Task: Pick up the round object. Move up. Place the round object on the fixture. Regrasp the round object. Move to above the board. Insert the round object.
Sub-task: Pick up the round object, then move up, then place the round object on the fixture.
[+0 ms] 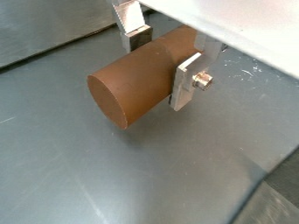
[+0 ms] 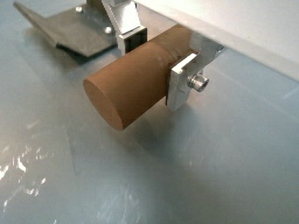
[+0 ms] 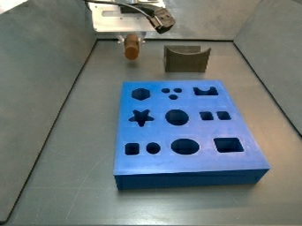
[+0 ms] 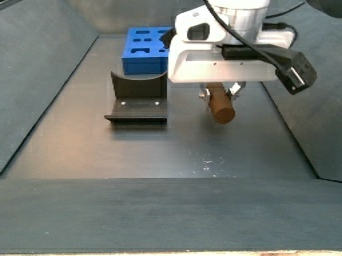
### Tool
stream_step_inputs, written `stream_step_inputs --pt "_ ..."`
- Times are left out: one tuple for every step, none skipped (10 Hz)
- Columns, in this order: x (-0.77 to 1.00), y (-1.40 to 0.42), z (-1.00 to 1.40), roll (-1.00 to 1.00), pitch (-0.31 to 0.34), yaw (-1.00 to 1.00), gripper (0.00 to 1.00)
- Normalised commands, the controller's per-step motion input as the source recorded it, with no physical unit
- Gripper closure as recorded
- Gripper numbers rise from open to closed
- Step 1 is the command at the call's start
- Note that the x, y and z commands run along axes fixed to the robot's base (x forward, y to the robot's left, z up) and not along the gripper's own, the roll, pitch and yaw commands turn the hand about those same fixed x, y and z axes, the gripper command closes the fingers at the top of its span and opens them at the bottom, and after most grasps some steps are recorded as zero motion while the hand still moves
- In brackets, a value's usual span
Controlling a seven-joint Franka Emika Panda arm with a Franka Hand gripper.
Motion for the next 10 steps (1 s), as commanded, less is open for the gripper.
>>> stream_step_inputs --pt "0.00 0.00 0.00 0.00 0.000 0.00 1.00" --pt "0.00 0.00 0.00 0.00 0.000 0.00 1.00" --pt "0.00 0.00 0.00 0.00 0.000 0.00 1.00" --pt "0.00 0.00 0.00 0.00 0.000 0.00 1.00" --pt "0.00 0.00 0.17 0.00 0.000 0.00 1.00" --pt "0.00 0.00 1.00 0.00 0.000 0.00 1.00" --pt "0.00 -0.03 1.00 -0.02 0.047 -0.04 1.00" --pt "0.00 -0.03 1.00 -0.01 0.073 -0.04 1.00" --pt "0.00 -0.03 1.00 -0.01 0.084 -0.03 1.00" --pt "0.00 -0.02 1.00 0.00 0.082 -0.03 1.00"
